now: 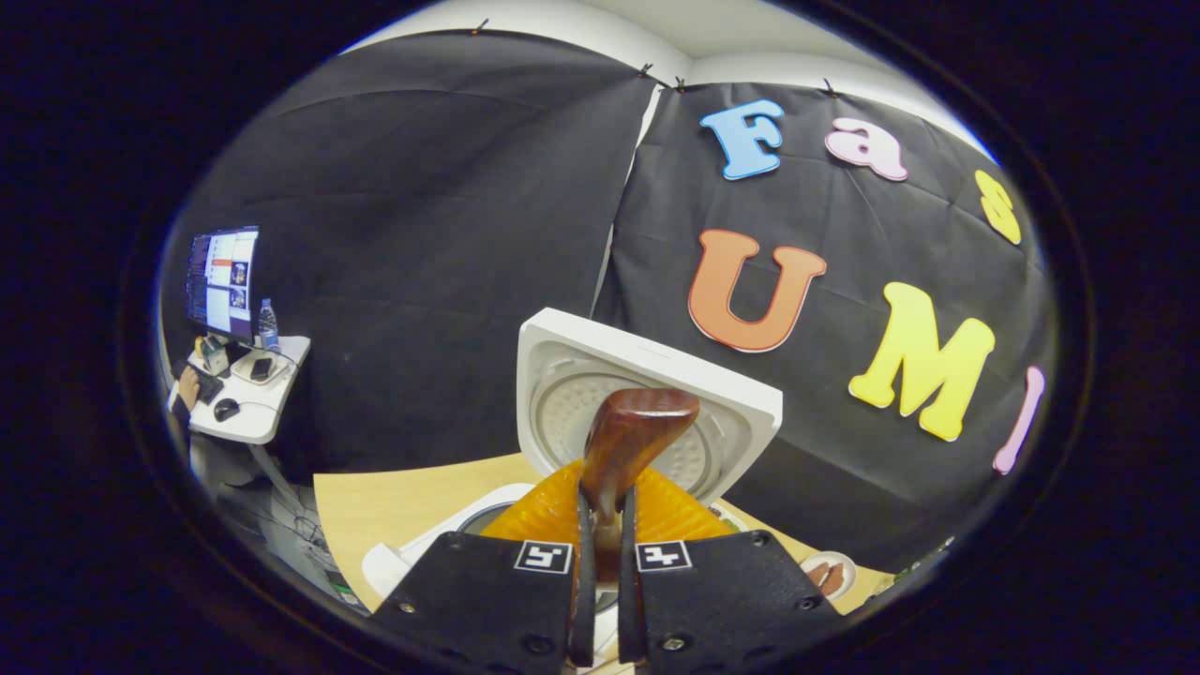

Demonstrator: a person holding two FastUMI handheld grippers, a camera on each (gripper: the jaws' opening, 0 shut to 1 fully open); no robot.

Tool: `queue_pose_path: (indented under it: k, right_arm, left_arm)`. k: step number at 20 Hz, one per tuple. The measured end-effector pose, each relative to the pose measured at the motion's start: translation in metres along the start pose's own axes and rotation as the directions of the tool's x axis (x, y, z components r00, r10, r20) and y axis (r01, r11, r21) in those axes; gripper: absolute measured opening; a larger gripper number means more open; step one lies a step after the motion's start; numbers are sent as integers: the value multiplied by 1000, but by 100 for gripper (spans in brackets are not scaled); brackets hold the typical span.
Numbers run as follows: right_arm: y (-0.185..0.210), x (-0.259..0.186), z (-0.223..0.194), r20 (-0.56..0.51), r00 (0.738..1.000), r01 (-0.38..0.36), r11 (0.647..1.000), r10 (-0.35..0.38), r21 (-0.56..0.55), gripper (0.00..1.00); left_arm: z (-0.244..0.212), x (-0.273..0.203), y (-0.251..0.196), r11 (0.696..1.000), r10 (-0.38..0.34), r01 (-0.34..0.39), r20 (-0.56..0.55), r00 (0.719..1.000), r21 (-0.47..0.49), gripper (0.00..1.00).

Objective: Close the left gripper, press the button to open the rice cooker; take a wooden spoon from the chopstick holder with the right hand, scoop a spoonful of rice and pour it into the rice cooker, then put the wooden spoon back into the chopstick holder.

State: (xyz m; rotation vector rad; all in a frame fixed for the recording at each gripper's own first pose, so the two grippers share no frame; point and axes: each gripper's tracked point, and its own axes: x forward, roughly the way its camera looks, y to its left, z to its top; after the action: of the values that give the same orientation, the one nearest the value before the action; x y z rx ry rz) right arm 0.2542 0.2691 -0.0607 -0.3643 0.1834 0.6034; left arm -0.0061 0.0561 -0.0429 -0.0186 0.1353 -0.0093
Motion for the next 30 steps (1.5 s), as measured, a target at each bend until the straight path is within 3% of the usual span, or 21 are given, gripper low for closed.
queue_pose_path:
  k: [7,12,17,23,27,30]
  right_arm:
    - [-19,-35,6,32,999,-25,958,17,286,12]
    - [-64,-85,4,55,998,-21,844,-10,536,11]
    - [-134,-159,-33,30,989,85,726,-144,683,11]
    - [-206,-257,-90,-26,939,268,679,-344,684,11]
    - [-256,-305,-144,-113,874,415,608,-472,677,11]
    - [-285,-318,-181,-164,841,474,557,-516,682,10]
  left_arm:
    - [4,-3,-9,1000,4,-4,2,1000,7,94]
    - [4,7,-36,999,-45,45,-4,999,3,94]
    - [4,22,-65,993,-116,116,-3,993,-6,94]
    - [7,40,-104,982,-191,191,2,982,-1,94]
    - [4,55,-129,973,-232,232,-19,973,-16,94]
    - [10,64,-145,967,-253,252,-26,967,-17,94]
